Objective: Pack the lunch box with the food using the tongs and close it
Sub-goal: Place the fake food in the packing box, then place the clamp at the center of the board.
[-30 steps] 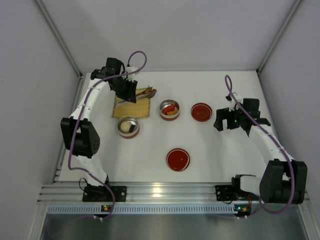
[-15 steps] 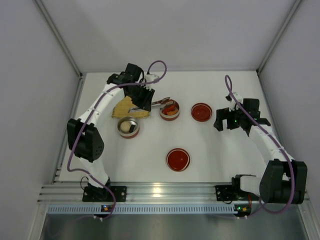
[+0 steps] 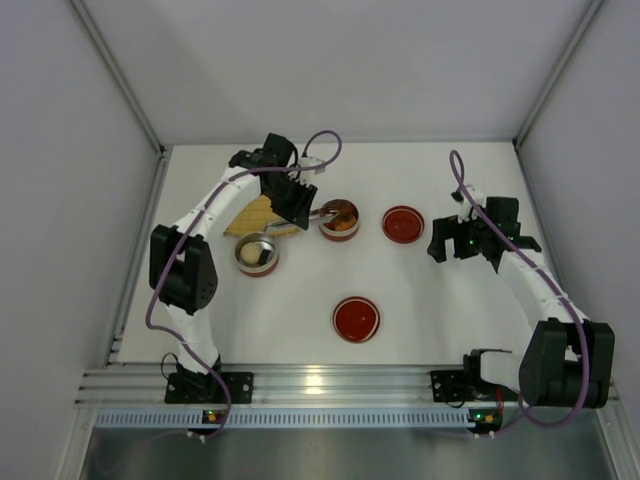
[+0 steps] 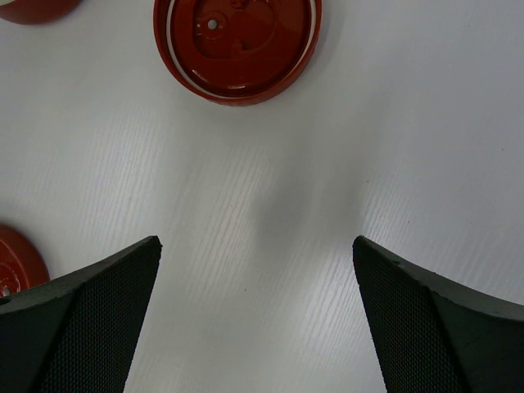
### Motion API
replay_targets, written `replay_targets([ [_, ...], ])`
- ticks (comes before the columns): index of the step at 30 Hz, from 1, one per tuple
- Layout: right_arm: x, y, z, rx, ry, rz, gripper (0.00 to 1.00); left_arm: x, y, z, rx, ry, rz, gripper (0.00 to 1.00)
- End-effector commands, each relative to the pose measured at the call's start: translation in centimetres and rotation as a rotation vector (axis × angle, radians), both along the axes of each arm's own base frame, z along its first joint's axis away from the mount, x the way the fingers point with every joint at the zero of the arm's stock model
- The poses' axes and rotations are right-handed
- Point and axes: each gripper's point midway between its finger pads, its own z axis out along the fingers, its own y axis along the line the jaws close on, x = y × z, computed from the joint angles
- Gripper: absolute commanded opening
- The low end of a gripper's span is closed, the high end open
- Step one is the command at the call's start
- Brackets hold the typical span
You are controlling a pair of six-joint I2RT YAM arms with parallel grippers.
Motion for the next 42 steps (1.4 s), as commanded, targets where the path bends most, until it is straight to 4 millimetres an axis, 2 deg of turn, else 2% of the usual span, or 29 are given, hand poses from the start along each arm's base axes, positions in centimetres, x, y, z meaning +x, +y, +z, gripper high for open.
replay_targets([
  [1,0.7,0.4,1.7,0.005,-0.034,0.021,0.99,1.4,-0.7,1.3,-0.028,-0.065,0.007,0.43],
  [7,0.8,0.4,1.6,0.005,-0.032,0.021,1.00,1.3,-0.9,1.7,-0.036,-0.065,0.004,0.49],
  [11,0.7,0.4,1.6,0.006,-0.032,0.022,0.99,1.5,-0.9,2.7,-0.043,-0.080,0.008,0.50],
  [14,0.7,0.4,1.6,0.005,-0.032,0.021,1.00,1.9,-0.9,4.4,-0.056,-0.120,0.018,0.49],
  [15,0.7,0.4,1.6,0.005,-0.032,0.021,0.99,2.0,-0.8,5.7,-0.070,-0.148,0.025,0.49],
  [17,0.7,0.4,1.7,0.005,-0.034,0.021,0.99,1.9,-0.7,7.0,-0.086,-0.168,0.032,0.48],
  [20,0.8,0.4,1.8,0.007,-0.038,0.021,0.99,2.1,0.4,10.0,-0.131,-0.216,0.062,0.46],
  [23,0.7,0.4,1.8,0.008,-0.036,0.022,0.99,2.5,3.6,12.2,-0.186,-0.228,0.138,0.38],
  [24,0.8,0.4,1.9,0.007,-0.038,0.021,0.99,3.4,6.5,12.5,-0.194,-0.229,0.208,0.36],
  [25,0.8,0.4,1.9,0.009,-0.036,0.023,0.99,3.7,8.0,12.7,-0.203,-0.232,0.239,0.36],
  [26,0.9,0.4,1.9,0.009,-0.036,0.023,0.99,4.3,11.3,12.8,-0.205,-0.239,0.312,0.36],
  [28,0.9,0.5,1.9,0.014,-0.035,0.024,0.99,5.0,15.2,12.4,-0.189,-0.262,0.381,0.36],
  [29,0.9,0.6,2.0,0.017,-0.037,0.026,0.99,5.5,18.6,11.7,-0.183,-0.253,0.454,0.36],
  [31,0.9,0.6,2.0,0.018,-0.036,0.025,0.99,6.1,21.8,10.8,-0.172,-0.251,0.511,0.36],
  [32,0.8,0.6,1.8,0.018,-0.032,0.025,0.99,6.4,24.5,10.4,-0.169,-0.252,0.570,0.37],
  [33,0.8,0.5,1.9,0.016,-0.034,0.022,0.99,6.8,26.0,9.2,-0.164,-0.234,0.599,0.38],
  [35,0.8,0.5,1.9,0.013,-0.037,0.023,0.99,7.3,28.8,7.9,-0.155,-0.225,0.653,0.38],
  [36,0.8,0.5,1.9,0.014,-0.037,0.024,0.99,7.6,29.7,6.2,-0.148,-0.194,0.663,0.38],
  [42,0.8,0.4,1.9,0.011,-0.034,0.019,0.99,8.5,31.8,0.3,-0.101,-0.107,0.698,0.38],
])
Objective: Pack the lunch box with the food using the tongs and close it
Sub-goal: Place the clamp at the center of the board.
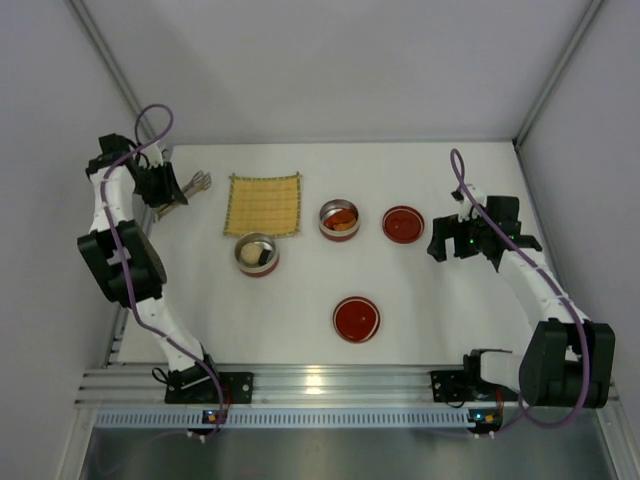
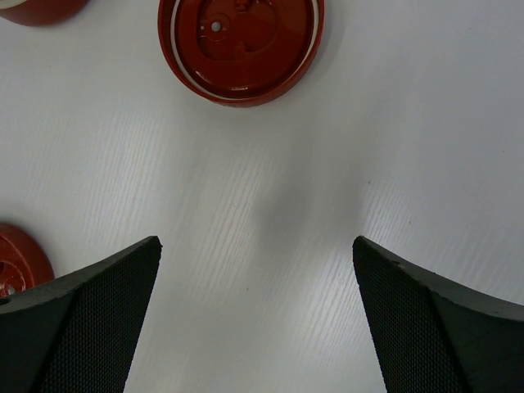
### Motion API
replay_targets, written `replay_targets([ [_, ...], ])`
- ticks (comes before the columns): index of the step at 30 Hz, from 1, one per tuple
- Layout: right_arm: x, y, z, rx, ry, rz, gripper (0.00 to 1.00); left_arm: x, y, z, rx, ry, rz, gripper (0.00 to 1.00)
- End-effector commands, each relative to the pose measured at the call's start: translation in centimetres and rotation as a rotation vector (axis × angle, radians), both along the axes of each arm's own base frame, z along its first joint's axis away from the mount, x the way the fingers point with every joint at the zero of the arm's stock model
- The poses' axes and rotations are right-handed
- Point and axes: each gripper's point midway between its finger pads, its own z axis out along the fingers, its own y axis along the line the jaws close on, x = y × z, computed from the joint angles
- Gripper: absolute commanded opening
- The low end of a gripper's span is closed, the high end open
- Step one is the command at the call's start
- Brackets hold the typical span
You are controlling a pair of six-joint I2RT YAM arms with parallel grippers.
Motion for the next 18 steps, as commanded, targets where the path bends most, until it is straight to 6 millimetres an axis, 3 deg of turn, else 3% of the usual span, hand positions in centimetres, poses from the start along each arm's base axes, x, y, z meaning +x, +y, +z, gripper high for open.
replay_targets([
  [1,0.7,0.3,1.6,0.007,-0.034,0.015,0.99,1.0,0.2,-3.1,0.019,0.009,-0.026,0.38],
  [6,0.7,0.2,1.6,-0.006,-0.036,0.015,0.99,1.3,1.5,-6.9,0.068,0.048,-0.003,0.41],
  [11,0.7,0.2,1.6,-0.001,-0.035,0.016,0.99,-0.2,1.8,-10.5,0.103,0.103,-0.006,0.47],
  [18,0.7,0.3,1.7,0.002,-0.036,0.017,0.99,-1.5,1.0,-13.3,0.075,0.159,-0.062,0.57],
])
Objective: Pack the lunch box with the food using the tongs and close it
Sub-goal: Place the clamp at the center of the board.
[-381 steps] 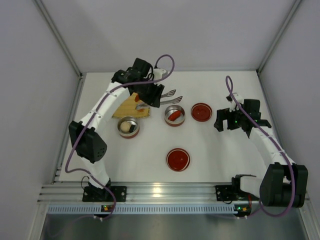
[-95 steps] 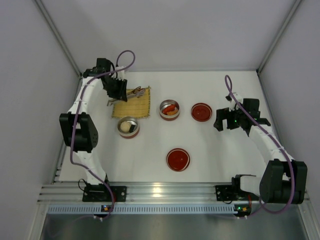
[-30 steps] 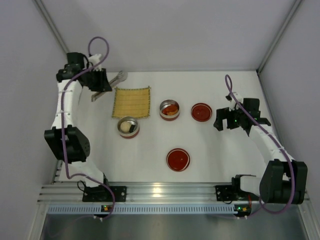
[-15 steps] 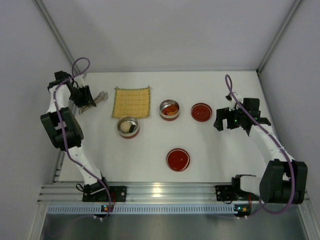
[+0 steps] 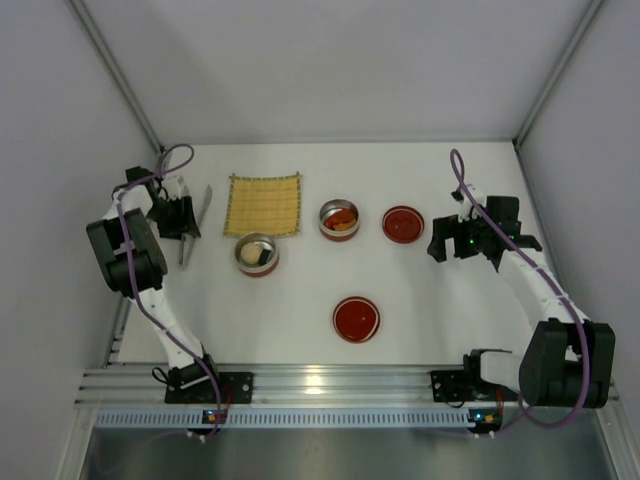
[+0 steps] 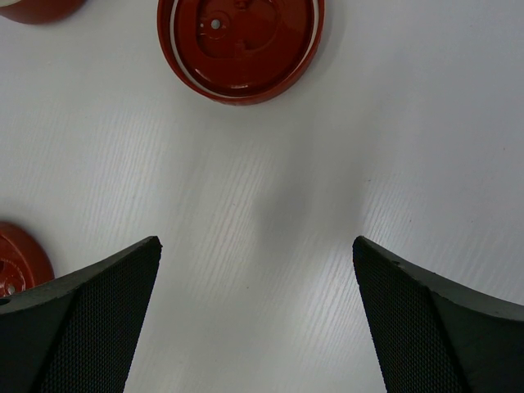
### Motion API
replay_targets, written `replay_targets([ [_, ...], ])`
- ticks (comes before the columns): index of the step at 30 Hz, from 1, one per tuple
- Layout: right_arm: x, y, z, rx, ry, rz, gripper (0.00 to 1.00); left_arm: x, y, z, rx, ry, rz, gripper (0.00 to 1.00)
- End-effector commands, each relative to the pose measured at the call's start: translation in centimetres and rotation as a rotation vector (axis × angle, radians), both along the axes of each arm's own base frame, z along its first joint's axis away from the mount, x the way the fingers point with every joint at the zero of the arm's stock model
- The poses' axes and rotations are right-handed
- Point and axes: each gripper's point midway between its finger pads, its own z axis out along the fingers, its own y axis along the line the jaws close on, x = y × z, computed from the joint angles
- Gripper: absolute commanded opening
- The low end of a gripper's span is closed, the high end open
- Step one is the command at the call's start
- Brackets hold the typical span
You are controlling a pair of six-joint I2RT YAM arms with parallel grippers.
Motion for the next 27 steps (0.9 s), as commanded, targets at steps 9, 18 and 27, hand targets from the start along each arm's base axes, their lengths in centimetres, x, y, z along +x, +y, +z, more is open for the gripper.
replay_targets([
  [9,0.7,-0.1,3.3,-0.028,-0.055,0.024,0.99,0.9,-0.4,0.2,-0.031,-0.019,-0.078,0.67],
  [18,0.8,0.0,7.4,-0.030,-0.104,0.027,0.99,1.7,-0.3,4.0,-0.023,-0.061,-0.094,0.83],
  [27,-0.7,-0.5,11.2,-0.099,-0.161,0.073,0.99,2.0,-3.0,13.4,-0.097,-0.267,-0.173,0.82],
])
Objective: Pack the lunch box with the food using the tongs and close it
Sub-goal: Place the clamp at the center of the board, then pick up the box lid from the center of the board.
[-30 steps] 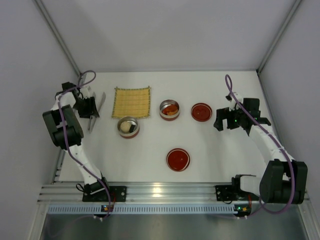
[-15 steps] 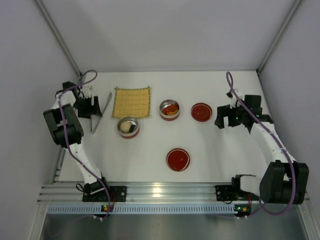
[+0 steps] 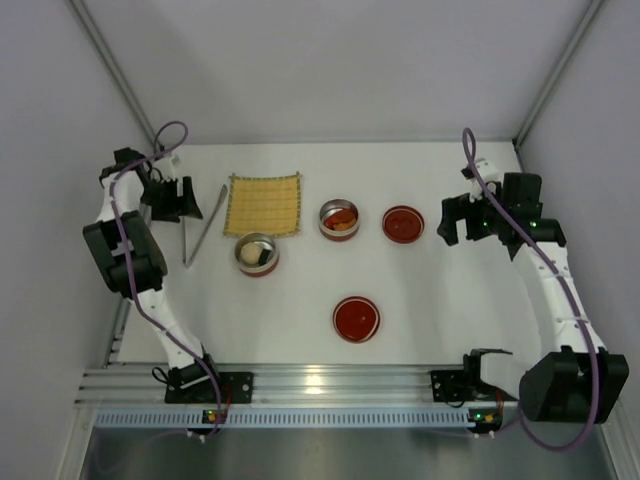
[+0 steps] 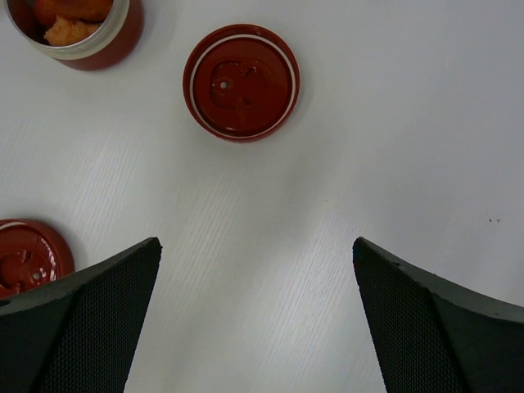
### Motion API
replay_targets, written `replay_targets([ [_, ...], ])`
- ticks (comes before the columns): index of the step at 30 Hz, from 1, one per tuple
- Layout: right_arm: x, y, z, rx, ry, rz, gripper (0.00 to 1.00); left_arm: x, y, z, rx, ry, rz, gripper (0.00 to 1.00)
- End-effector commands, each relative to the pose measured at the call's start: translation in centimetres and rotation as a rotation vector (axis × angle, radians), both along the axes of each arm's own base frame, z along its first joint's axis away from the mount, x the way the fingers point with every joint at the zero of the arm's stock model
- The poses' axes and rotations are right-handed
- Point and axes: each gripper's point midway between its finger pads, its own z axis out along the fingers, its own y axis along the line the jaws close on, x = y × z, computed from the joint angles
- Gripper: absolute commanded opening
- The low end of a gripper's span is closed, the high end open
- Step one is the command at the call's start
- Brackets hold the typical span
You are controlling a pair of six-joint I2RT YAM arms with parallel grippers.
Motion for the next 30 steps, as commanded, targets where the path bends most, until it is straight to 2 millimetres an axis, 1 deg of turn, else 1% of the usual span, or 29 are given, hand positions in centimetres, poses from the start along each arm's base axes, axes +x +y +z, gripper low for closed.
replay_targets([
  [1,-1.6,0.0,2.6,-0.053,-0.039,0.060,0.99,-0.7,-2.8,9.1,-0.057,-0.208,-0.115,0.82],
  [2,-1.9,0.0,2.6,-0.061,-0.037,0.069,0.99,-1.2,-3.7,10.2,-0.078,-0.237,-0.151,0.82],
  [3,-2.2,0.0,2.6,-0.070,-0.037,0.082,0.99,-2.1,-5.2,11.2,-0.137,-0.264,-0.193,0.82],
  [4,-2.6,0.2,2.7,-0.073,-0.042,0.099,0.99,-3.2,-6.0,13.2,-0.123,-0.326,-0.247,0.82],
  [5,-3.1,0.1,2.3,-0.083,-0.025,0.116,0.99,-4.4,-7.0,13.7,-0.144,-0.325,-0.283,0.82],
  [6,-3.3,0.2,2.5,-0.084,-0.024,0.125,0.99,-5.3,-8.1,14.4,-0.159,-0.345,-0.326,0.82],
  [7,-3.5,0.5,2.5,-0.077,-0.020,0.142,0.99,-6.9,-8.9,15.2,-0.138,-0.373,-0.371,0.82],
  [9,-4.0,0.8,2.4,-0.063,-0.005,0.150,0.97,-9.0,-10.4,15.5,-0.121,-0.371,-0.424,0.81],
  [10,-4.2,1.1,2.3,-0.048,0.001,0.156,0.94,-10.7,-11.2,15.7,-0.086,-0.386,-0.456,0.81],
  [11,-4.5,1.3,2.1,-0.042,0.007,0.160,0.92,-11.5,-11.6,15.6,-0.064,-0.386,-0.475,0.81],
  [12,-5.0,1.8,1.5,-0.035,0.019,0.177,0.90,-12.4,-12.6,15.6,-0.048,-0.391,-0.509,0.80],
  [13,-5.3,2.0,1.2,-0.029,0.028,0.183,0.86,-13.4,-13.0,14.8,-0.036,-0.377,-0.526,0.80],
  [14,-5.8,2.7,0.8,-0.029,0.041,0.207,0.84,-14.4,-13.5,15.6,-0.013,-0.409,-0.543,0.80],
  [15,-6.6,3.9,0.0,-0.032,0.057,0.257,0.83,-15.0,-14.4,15.6,-0.012,-0.418,-0.571,0.79],
  [16,-6.9,4.2,-0.5,-0.048,0.067,0.263,0.82,-15.5,-14.9,15.7,-0.011,-0.426,-0.582,0.79],
  [17,-7.1,4.8,-1.0,-0.061,0.072,0.282,0.79,-16.3,-15.4,15.6,-0.014,-0.429,-0.585,0.79],
  [18,-7.8,6.4,-1.7,-0.070,0.083,0.340,0.77,-16.7,-16.2,15.7,-0.023,-0.431,-0.602,0.79],
  [20,-8.2,7.8,-2.6,-0.083,0.105,0.372,0.74,-17.6,-17.2,15.9,-0.043,-0.429,-0.634,0.79],
  [21,-8.9,9.3,-3.7,-0.090,0.139,0.425,0.73,-18.3,-18.1,16.1,-0.041,-0.436,-0.665,0.79],
  [22,-8.8,10.0,-4.2,-0.088,0.144,0.426,0.68,-18.3,-18.6,16.4,-0.039,-0.447,-0.665,0.78],
  [23,-8.9,10.6,-4.9,-0.093,0.161,0.440,0.67,-18.4,-18.7,16.3,-0.017,-0.450,-0.670,0.78],
  [24,-9.3,11.4,-6.4,-0.101,0.208,0.469,0.66,-18.8,-19.4,16.4,-0.005,-0.468,-0.686,0.77],
  [25,-9.4,12.0,-7.0,-0.096,0.232,0.480,0.66,-18.7,-20.3,16.7,0.001,-0.492,-0.708,0.77],
  [26,-9.6,12.4,-7.3,-0.104,0.256,0.498,0.66,-18.9,-20.7,16.7,0.011,-0.499,-0.720,0.77],
  [27,-9.6,12.9,-8.1,-0.105,0.290,0.511,0.66,-19.2,-21.5,16.5,0.031,-0.501,-0.749,0.77],
  [29,-9.1,13.8,-9.0,-0.114,0.299,0.513,0.65,-19.3,-22.2,16.3,0.047,-0.498,-0.769,0.77],
  [30,-9.1,14.4,-10.1,-0.129,0.346,0.524,0.65,-19.7,-22.8,16.0,0.060,-0.486,-0.790,0.77],
])
